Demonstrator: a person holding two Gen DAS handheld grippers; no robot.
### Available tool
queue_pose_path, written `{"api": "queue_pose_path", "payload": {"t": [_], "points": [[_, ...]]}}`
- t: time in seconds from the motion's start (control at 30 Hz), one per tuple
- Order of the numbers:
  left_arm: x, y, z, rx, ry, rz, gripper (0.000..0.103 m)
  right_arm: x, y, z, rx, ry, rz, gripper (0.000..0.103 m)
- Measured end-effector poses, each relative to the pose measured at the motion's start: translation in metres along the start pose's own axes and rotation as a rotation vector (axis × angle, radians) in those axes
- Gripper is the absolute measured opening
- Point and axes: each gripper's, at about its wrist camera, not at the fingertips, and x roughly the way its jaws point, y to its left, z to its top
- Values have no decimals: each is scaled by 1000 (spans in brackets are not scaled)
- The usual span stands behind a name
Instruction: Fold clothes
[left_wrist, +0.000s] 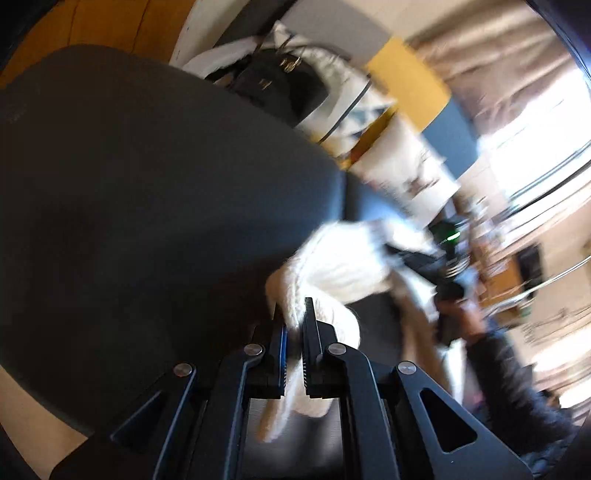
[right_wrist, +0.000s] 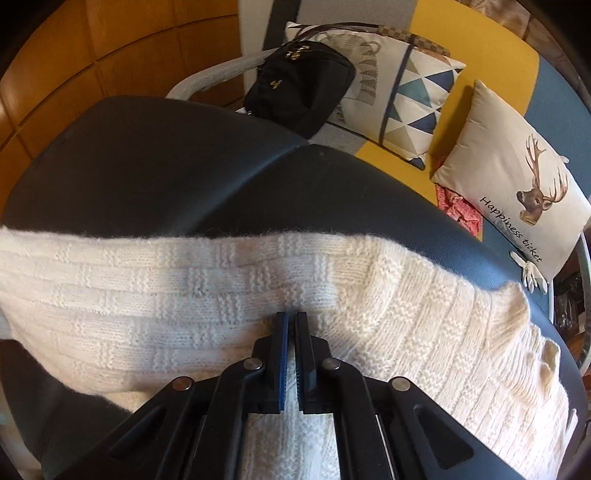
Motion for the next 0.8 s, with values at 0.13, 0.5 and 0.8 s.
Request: {"api": "queue_pose_path", "payload": {"t": [0.13, 0.5, 0.8], "points": [[14, 12, 20, 58, 116, 111, 5, 3, -3, 4, 1, -3, 0, 2], [60, 3, 60, 320, 307, 460, 5, 4, -6, 0, -16, -33, 8, 2], [83, 29, 57, 239, 310, 678, 14, 3, -8, -1, 2, -43, 24, 2]]}}
